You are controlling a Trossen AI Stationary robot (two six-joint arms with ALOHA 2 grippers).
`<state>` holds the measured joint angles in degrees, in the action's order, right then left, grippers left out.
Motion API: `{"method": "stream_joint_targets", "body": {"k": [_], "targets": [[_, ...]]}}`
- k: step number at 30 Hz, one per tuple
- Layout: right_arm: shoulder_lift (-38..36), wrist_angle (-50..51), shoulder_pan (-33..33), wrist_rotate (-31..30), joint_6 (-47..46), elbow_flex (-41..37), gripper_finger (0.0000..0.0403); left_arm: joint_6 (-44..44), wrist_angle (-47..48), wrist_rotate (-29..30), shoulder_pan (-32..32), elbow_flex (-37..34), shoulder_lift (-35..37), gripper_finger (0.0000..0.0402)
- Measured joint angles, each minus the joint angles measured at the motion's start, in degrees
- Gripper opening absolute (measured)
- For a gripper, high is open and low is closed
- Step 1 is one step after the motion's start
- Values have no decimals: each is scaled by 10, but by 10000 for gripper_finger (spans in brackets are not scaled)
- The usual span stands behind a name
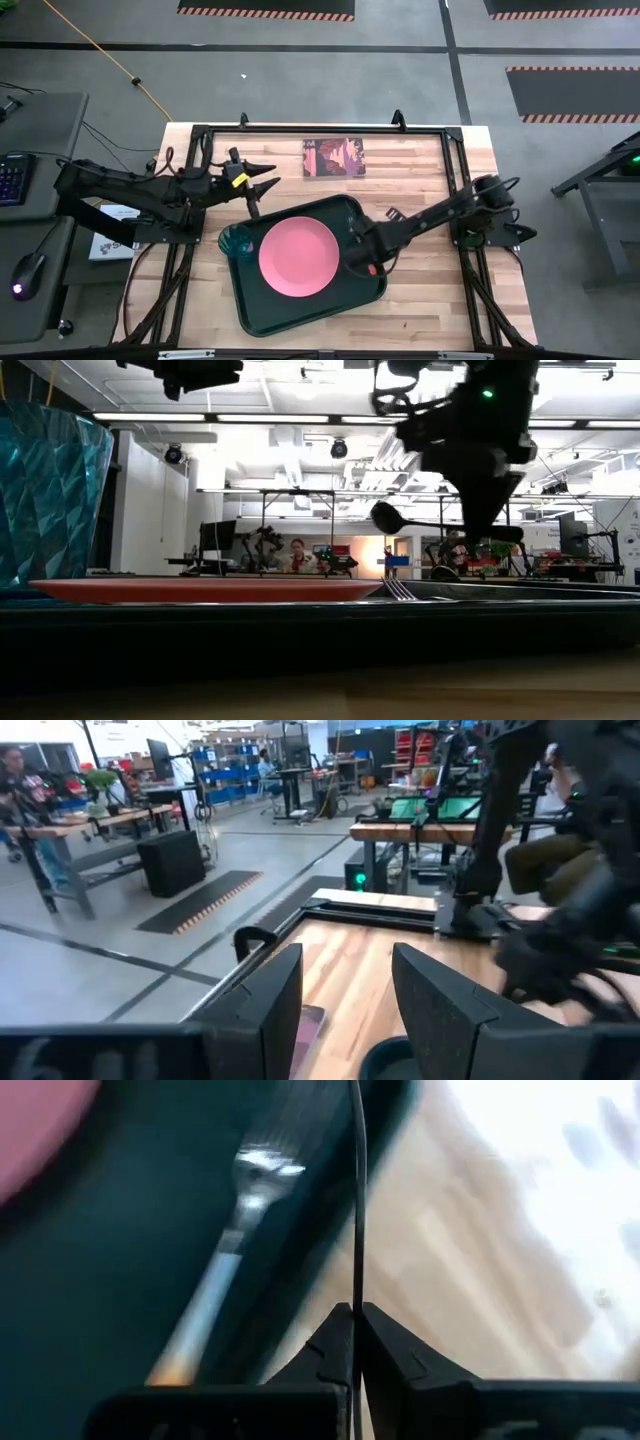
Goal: Pick and place plate/cup/fork/spoon on tray
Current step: Put the black spoon on the black serving tray to the left of the orange fork
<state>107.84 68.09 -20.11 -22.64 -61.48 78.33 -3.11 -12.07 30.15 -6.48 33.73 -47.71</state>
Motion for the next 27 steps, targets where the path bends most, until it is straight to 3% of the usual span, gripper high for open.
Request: {"method": "stream_joint_targets", "body": {"k": [10,18,27], "targets": [[97,79,-29,36,-95,135,0,-77,-33,22,0,-1,0,145],[121,62,-53,69,-171,137,0,-131,-65,22,1,-1,0,145],[144,19,-58,73,-169,137,0,-141,-77,22,1,-1,0,145]]}}
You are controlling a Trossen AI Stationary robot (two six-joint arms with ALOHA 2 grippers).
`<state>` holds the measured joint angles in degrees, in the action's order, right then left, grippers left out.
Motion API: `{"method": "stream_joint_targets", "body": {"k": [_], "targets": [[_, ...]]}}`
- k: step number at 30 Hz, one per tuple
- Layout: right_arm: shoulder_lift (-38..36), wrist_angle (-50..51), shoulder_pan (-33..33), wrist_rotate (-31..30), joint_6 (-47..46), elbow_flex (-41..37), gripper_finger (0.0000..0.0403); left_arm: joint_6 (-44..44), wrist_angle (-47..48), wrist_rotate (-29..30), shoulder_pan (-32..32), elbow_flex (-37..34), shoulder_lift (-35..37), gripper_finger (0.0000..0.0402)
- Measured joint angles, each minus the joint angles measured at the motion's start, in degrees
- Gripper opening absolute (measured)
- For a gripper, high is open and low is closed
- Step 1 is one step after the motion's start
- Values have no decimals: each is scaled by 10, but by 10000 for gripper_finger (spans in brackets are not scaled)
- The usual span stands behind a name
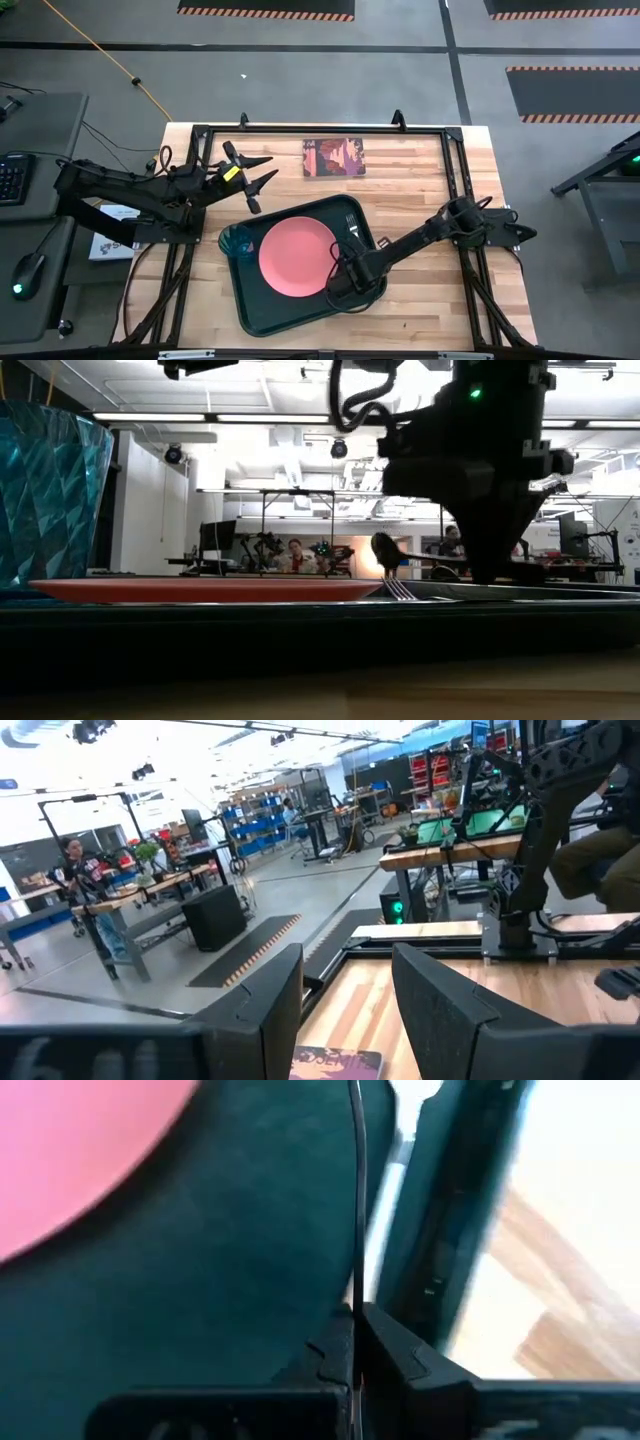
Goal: Pick and place plate/cup/fork/spoon on tray
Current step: Put the black spoon on the black serving tray to the left of the orange fork
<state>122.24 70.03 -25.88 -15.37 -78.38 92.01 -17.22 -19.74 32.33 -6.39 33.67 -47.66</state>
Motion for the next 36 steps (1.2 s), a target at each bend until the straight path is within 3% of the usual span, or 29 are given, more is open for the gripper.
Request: {"method": "stream_joint_targets", "body": {"k": [36], "targets": [[44,-2,15,-11,-4,1,0,6,15,0,0,0,0,145]]}}
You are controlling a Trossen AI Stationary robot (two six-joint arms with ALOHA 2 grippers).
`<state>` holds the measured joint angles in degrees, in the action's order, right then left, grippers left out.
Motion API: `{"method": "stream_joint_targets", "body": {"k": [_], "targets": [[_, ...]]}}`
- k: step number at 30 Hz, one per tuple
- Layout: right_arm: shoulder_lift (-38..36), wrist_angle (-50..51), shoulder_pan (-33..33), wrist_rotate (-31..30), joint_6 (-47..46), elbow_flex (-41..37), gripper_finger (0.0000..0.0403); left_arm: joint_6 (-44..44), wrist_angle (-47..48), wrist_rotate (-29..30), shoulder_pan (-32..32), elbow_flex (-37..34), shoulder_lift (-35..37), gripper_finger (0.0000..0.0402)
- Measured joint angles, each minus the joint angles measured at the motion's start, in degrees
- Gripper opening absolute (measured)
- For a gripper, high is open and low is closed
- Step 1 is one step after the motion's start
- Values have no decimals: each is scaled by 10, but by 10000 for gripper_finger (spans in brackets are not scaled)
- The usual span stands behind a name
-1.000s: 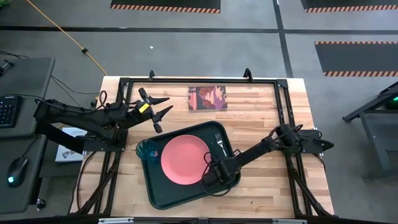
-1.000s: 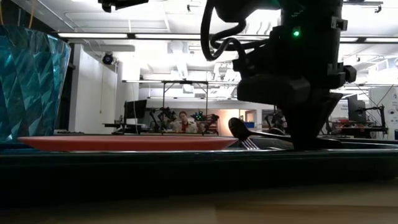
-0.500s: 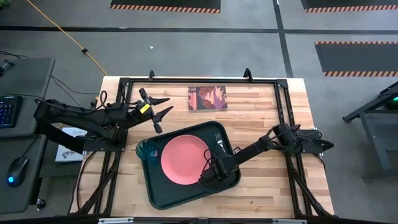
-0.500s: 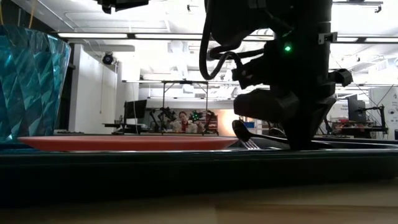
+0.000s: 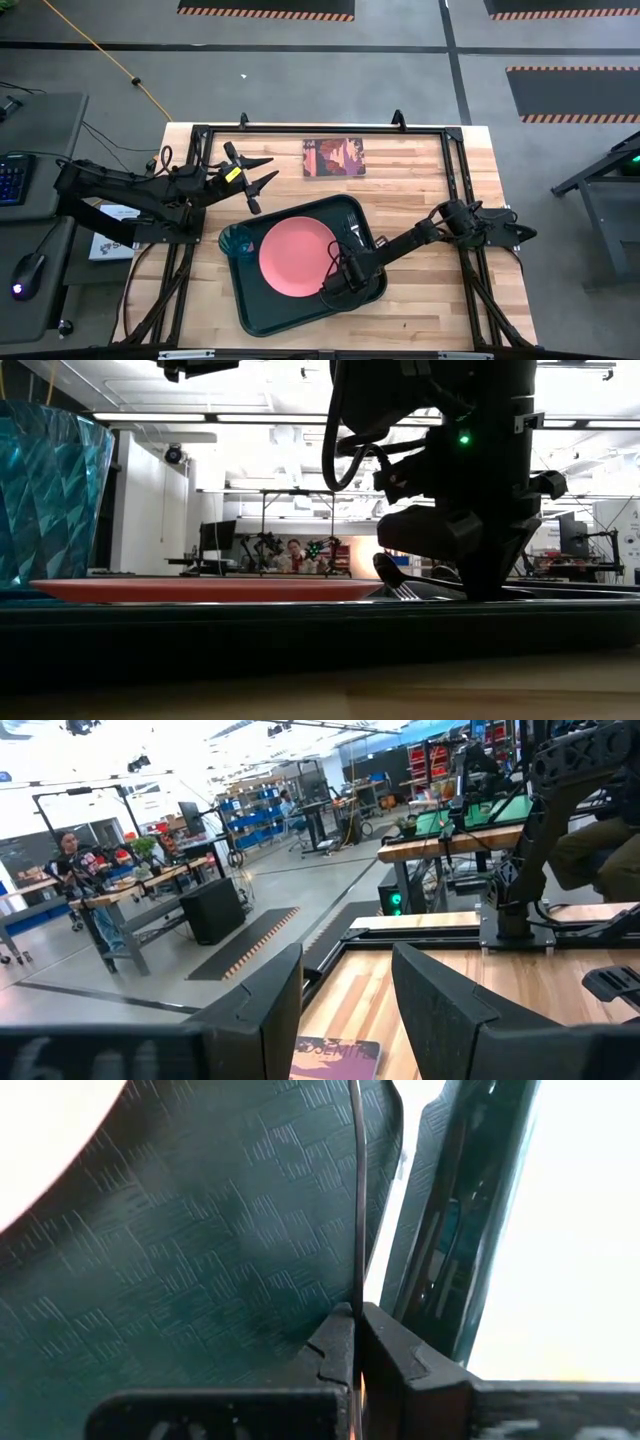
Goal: Pick and place plate/cup/fork/spoon on tray
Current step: Put the black spoon on the black serving tray to the left of the orange fork
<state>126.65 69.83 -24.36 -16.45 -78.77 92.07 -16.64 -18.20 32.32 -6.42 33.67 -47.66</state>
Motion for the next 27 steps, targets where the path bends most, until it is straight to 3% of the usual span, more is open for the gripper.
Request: {"method": "stream_joint_targets", "body": {"k": [9,19,27], "targets": [[2,1,0,6,3,11,7,0,0,0,0,0,0,145],[3,-5,0,5,17,16,115,0,2,0,0,0,0,145],[-1,-3,0,6,47,16,129,0,2,0,0,0,0,145]]}}
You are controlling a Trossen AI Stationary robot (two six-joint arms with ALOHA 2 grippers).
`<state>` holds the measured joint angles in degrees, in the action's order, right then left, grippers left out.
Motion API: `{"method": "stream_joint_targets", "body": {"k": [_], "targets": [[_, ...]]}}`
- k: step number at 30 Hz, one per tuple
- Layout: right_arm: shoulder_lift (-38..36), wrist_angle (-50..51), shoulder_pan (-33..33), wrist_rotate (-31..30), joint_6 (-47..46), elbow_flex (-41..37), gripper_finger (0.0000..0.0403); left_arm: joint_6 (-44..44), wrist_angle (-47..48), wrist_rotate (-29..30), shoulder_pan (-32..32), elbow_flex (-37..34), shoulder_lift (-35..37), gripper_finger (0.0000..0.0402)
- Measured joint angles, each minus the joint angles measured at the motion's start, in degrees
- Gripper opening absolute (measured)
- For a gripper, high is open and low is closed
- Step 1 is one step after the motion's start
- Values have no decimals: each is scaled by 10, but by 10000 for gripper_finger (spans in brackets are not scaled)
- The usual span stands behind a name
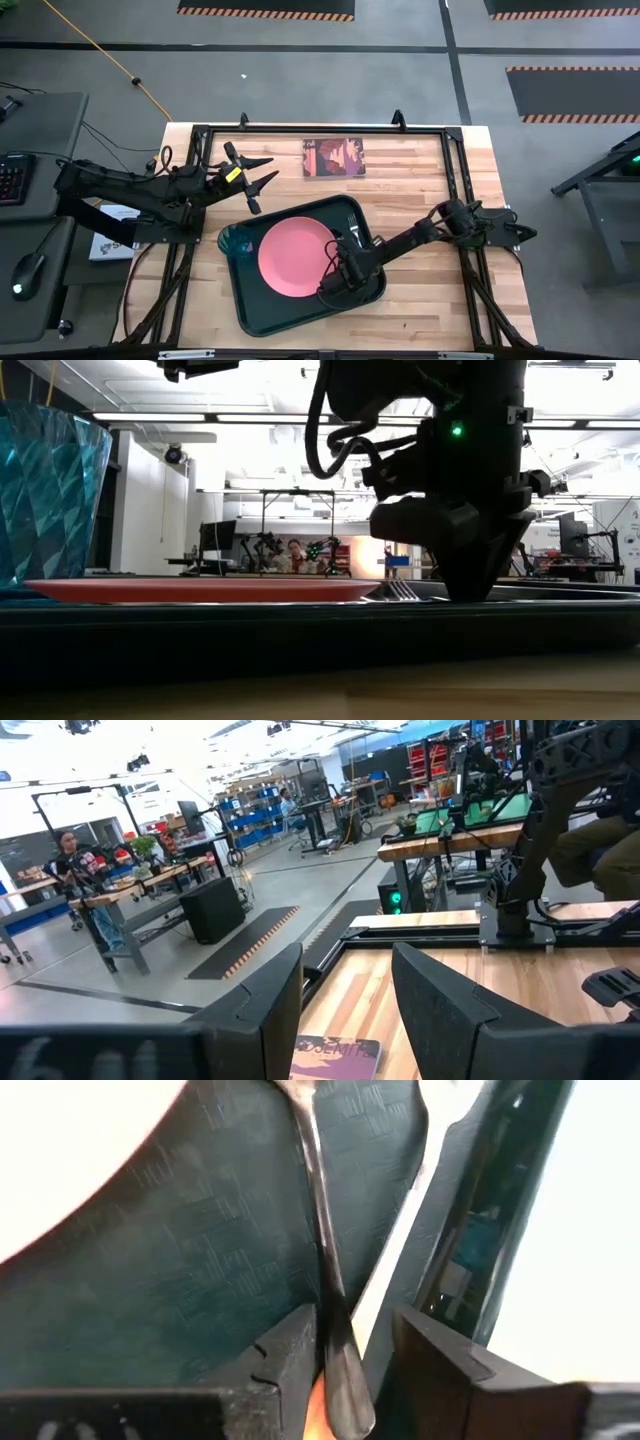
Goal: Pick and place plate/cup/fork/spoon on tray
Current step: Put the black spoon on the black serving tray to the left of the orange fork
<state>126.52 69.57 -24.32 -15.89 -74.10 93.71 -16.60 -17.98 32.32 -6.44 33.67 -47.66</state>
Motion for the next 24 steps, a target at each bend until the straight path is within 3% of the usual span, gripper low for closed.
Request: {"method": "stream_joint_targets", "body": {"k": [11,14,19,24], "targets": [[-43,24,0,3,91,1,126,0,1,0,0,0,0,145],[-43,53,1,13,88,-9,100,0,1,0,0,0,0,145],[-43,32,1,13,71,-53,12,0,2,-1,0,0,0,145],[-42,5,1,20,68,-64,19,0,2,-1,0,0,0,145]]}}
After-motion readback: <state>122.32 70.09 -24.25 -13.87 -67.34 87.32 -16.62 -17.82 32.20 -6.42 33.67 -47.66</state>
